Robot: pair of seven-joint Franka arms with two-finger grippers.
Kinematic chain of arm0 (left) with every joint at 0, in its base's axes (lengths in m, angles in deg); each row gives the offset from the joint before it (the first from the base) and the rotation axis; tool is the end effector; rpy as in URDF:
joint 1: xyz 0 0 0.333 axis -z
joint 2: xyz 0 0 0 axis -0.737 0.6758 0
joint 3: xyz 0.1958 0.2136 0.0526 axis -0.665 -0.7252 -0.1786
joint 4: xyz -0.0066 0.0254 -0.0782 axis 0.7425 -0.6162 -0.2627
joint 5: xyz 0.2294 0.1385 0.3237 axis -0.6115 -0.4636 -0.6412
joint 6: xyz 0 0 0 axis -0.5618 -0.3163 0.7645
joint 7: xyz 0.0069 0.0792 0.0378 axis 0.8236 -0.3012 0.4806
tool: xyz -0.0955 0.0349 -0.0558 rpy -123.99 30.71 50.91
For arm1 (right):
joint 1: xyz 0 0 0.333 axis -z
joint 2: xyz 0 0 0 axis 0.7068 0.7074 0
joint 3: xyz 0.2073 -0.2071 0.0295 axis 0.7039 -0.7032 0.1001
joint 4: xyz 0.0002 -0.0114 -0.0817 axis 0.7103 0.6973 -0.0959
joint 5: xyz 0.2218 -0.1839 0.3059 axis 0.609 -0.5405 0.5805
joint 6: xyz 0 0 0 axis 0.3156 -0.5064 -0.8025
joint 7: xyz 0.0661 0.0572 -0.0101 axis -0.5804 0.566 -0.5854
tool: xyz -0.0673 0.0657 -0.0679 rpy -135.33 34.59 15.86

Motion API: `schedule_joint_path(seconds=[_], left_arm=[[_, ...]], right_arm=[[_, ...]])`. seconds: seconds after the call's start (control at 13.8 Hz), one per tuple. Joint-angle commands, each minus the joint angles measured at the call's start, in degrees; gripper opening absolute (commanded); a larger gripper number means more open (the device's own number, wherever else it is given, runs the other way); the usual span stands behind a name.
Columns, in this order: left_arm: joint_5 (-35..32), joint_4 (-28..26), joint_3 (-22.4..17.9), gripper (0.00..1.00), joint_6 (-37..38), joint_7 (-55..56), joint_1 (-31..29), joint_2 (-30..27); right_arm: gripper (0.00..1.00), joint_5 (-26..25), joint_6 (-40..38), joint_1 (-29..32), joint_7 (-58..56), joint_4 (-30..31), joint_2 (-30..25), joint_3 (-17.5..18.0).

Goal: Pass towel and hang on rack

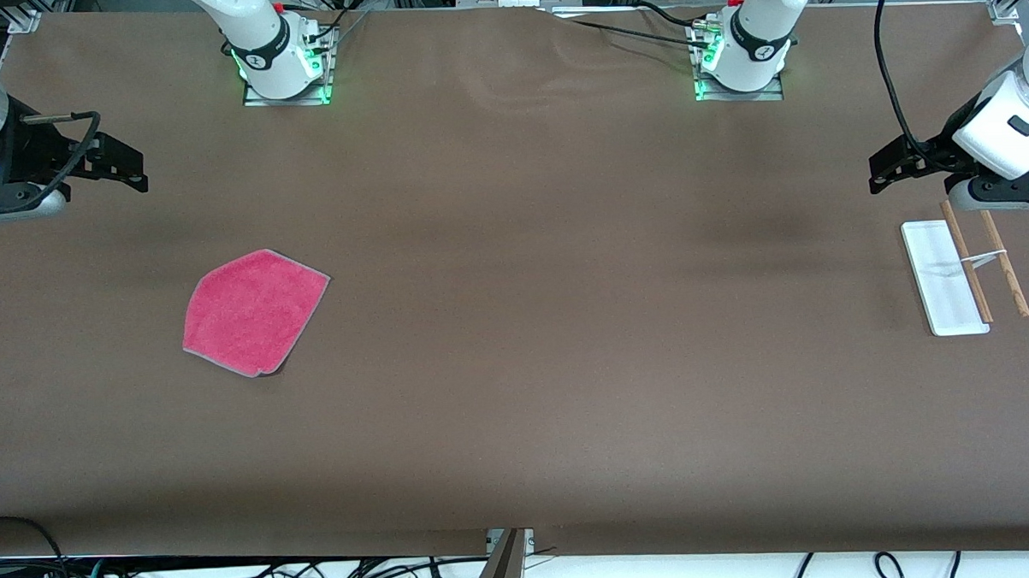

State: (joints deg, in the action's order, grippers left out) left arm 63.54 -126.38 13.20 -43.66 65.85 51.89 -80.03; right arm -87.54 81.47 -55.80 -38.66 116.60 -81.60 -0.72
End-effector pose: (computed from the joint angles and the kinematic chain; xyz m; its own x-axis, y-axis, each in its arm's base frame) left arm 0.5788 -0.0186 0.5524 0.9977 -0.0220 -0.0633 -0.0237 -0.9994 -0.0257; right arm 0.5813 0.0468 0.5866 0.9879 0.1196 -0.0990 0.1212 -0.9926 0.0101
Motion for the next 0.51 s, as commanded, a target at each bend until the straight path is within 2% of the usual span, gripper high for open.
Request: schedule_joint_path(seconds=[0.0, 0.44], left_arm=[[1.2, 1.9, -0.1, 1.00, 1.4, -1.4, -0.5, 0.8], [1.0, 1.9, -0.1, 1.00, 1.3, -1.5, -0.5, 0.8]], right_arm=[[1.00, 0.4, -1.0, -0.8, 0.7, -1.5, 0.1, -0.1], [1.00, -0.2, -1.3, -1.1, 0.1, -1.5, 0.3, -0.2]])
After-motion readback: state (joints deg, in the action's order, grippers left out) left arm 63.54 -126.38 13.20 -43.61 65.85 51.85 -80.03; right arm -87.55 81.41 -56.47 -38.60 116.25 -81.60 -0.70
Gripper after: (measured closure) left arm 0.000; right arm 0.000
